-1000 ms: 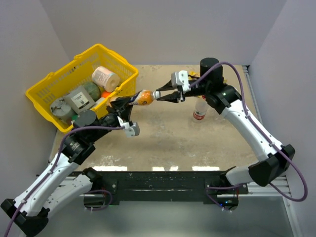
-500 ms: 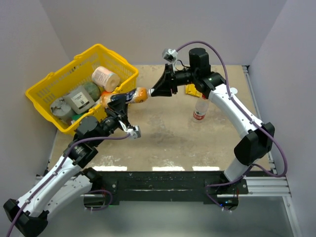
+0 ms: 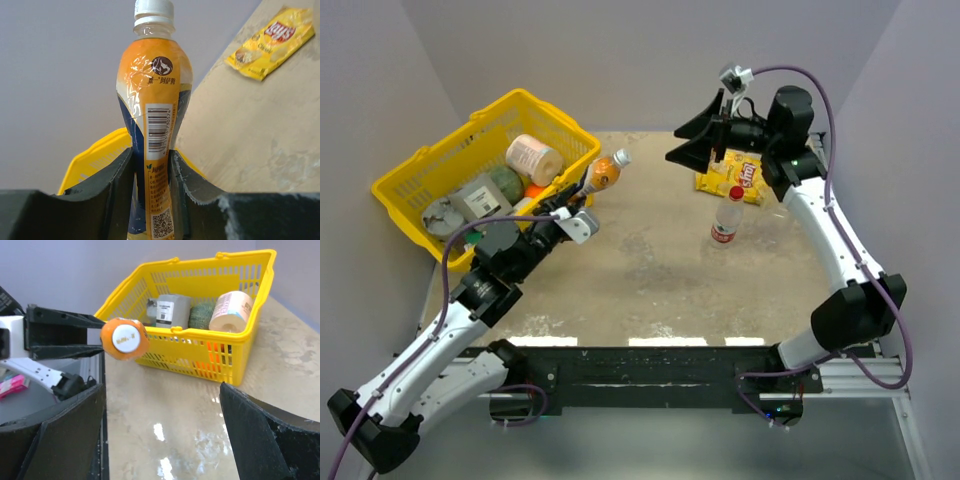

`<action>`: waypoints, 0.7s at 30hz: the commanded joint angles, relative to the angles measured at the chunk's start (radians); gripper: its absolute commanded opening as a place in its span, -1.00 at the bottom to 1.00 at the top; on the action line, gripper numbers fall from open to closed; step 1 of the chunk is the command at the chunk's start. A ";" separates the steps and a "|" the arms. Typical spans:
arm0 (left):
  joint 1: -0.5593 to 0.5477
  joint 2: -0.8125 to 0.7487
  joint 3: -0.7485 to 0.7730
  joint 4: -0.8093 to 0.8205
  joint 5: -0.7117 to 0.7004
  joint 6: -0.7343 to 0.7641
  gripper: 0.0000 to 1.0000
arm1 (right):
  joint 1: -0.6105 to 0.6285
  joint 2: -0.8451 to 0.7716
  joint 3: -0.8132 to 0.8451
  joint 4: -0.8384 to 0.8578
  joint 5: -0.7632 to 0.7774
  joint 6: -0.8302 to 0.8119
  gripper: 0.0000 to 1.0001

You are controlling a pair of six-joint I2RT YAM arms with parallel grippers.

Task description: Screw on the bottle caps

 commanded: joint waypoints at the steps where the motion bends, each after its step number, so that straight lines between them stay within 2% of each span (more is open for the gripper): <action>1: 0.002 0.043 0.045 0.117 0.034 -0.181 -1.00 | 0.040 -0.034 -0.120 0.347 0.097 0.250 0.98; 4: 0.002 0.086 0.070 0.166 0.031 -0.218 -1.00 | 0.066 0.012 -0.080 0.292 0.126 0.276 0.98; 6: -0.001 0.105 0.073 0.181 0.034 -0.232 -1.00 | 0.074 0.023 -0.102 0.429 0.121 0.400 0.98; 16: -0.009 0.148 0.093 0.250 0.057 -0.218 -1.00 | 0.158 0.045 -0.068 0.373 0.195 0.360 0.98; 21: -0.015 0.157 0.095 0.252 0.067 -0.215 -1.00 | 0.186 0.062 -0.053 0.408 0.225 0.373 0.98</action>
